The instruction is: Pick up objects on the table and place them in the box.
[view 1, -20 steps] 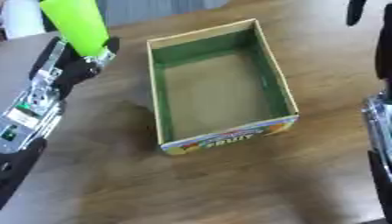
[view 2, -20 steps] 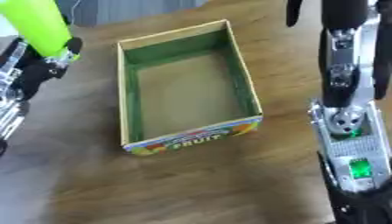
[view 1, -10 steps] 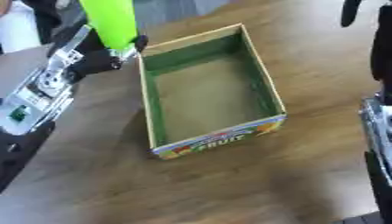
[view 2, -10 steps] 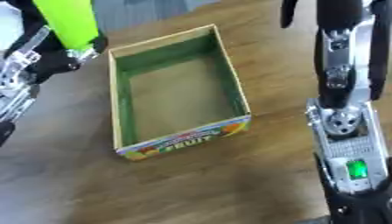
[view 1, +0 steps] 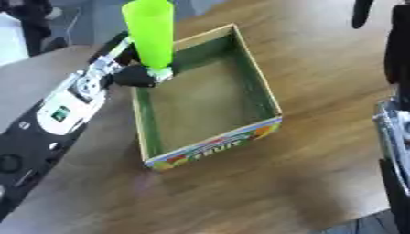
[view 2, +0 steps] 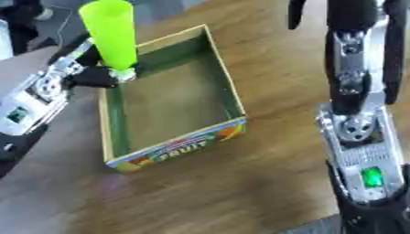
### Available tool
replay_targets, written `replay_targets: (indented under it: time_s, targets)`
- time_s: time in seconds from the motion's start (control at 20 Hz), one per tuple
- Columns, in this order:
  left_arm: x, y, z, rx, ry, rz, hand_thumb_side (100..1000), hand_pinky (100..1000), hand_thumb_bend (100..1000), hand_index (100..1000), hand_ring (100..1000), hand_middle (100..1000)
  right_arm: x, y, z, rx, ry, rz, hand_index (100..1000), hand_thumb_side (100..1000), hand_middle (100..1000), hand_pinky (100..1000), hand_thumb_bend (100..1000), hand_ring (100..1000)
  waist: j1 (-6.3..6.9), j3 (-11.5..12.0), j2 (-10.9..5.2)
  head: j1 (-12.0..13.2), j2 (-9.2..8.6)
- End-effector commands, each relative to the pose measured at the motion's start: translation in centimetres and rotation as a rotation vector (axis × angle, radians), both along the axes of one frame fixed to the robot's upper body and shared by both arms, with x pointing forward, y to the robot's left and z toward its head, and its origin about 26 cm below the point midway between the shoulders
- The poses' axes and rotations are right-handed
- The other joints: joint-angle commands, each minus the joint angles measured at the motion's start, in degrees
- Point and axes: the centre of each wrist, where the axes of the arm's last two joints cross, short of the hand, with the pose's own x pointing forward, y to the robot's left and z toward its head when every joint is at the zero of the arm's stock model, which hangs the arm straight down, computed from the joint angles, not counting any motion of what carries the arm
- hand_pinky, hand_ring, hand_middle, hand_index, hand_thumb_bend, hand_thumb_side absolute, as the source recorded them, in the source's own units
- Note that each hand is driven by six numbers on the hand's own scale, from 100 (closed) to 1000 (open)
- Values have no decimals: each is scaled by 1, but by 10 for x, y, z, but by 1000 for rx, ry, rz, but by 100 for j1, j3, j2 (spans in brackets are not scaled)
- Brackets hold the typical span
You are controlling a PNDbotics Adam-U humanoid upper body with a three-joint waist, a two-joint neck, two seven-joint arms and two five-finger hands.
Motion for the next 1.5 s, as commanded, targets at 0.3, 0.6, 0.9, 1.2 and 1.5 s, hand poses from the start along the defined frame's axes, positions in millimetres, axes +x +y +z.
replay_targets:
  time_s: [0.3, 0.6, 0.9, 1.2, 1.5]
  targets:
    - [-2, 2, 29, 121, -181, -166, 898, 835, 1000, 1000, 917, 966, -3, 2, 7, 5, -20, 16, 866, 1000, 701, 204, 385, 730, -63, 33, -114, 45, 1]
    - [-6, 4, 44, 64, -239, -198, 925, 844, 881, 1000, 932, 991, -3, 1, 6, 8, -16, 14, 866, 1000, 701, 205, 385, 730, -103, 70, -133, 55, 1]
    - [-33, 6, 62, -256, -346, -169, 1000, 681, 445, 981, 785, 846, -2, -1, 3, 8, -1, 3, 870, 1000, 701, 202, 387, 732, -131, 249, -161, 16, 1]
    - [-74, 4, 81, -440, -398, -224, 1000, 873, 479, 1000, 940, 983, -2, -2, 2, 11, 8, -6, 872, 1000, 701, 201, 387, 738, -191, 430, -151, -58, 1]
    - [-99, 18, 83, -428, -494, -197, 1000, 903, 552, 1000, 980, 1000, -2, -3, 2, 19, 12, -17, 876, 1000, 700, 196, 388, 744, -288, 598, -96, -112, 1]
